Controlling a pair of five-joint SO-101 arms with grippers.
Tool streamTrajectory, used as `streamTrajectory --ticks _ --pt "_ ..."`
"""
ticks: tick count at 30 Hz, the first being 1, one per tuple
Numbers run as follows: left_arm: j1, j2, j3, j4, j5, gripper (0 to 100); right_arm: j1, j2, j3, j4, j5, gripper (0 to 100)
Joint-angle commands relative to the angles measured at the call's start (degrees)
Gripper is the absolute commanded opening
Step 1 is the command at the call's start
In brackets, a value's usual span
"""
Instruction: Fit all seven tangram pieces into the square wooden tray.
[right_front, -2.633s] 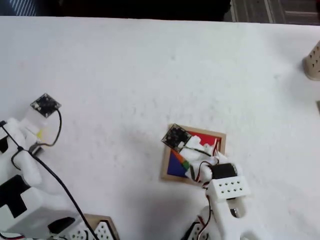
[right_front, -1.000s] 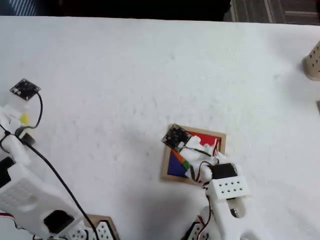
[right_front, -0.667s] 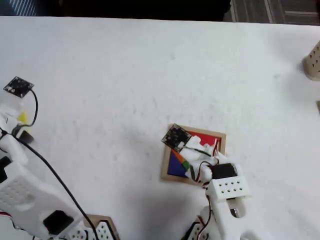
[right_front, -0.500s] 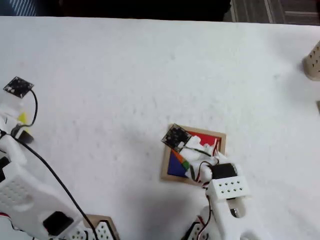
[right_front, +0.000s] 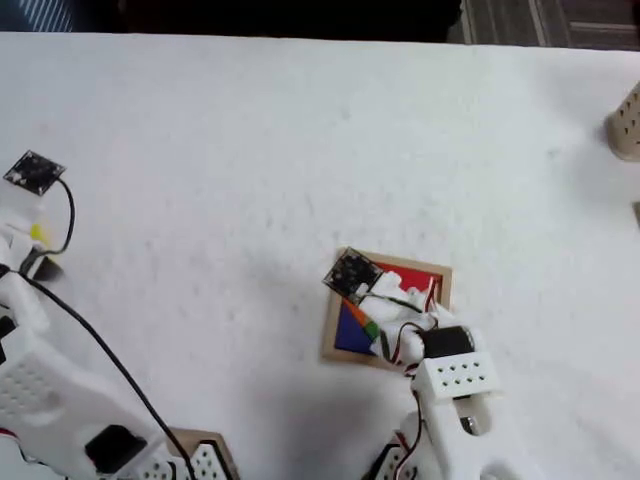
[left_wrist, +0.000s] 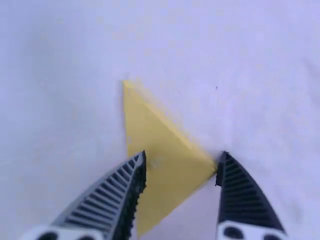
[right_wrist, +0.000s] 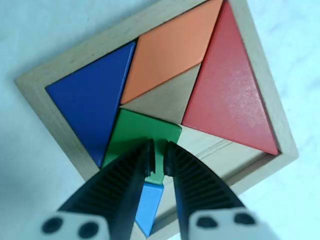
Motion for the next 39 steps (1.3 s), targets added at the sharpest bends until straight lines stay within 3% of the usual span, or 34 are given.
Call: streamTrajectory --ticks 1,5,11,24,33,37,39 --pt "-2.07 4.7 -1.76 -7.3 -0.7 19 -0.22 0.22 -0.09 0.75 0.18 4.6" --pt "-2.59 4.7 -1.93 -7.65 -0.62 20 -0.22 0.22 -0.09 0.75 0.18 4.5" --pt "-3.38 4.09 -2.37 -11.43 -0.26 11 -0.22 0.22 -0.09 0.84 0.18 4.5" --pt "-11.82 2.77 -7.91 -11.34 -0.09 33 -0.22 0.22 -0.09 0.84 0.18 4.5" --pt "-10.77 3.12 -6.77 -10.81 -0.53 34 -0.22 0.22 -0.09 0.84 0.18 4.6" --pt "-9.8 7.08 -10.2 -7.12 0.18 34 -0.22 0.22 -0.09 0.84 0.18 4.6" --pt "-9.63 9.8 -14.86 -2.9 3.96 34 -0.22 0.22 -0.09 0.84 0.18 4.6"
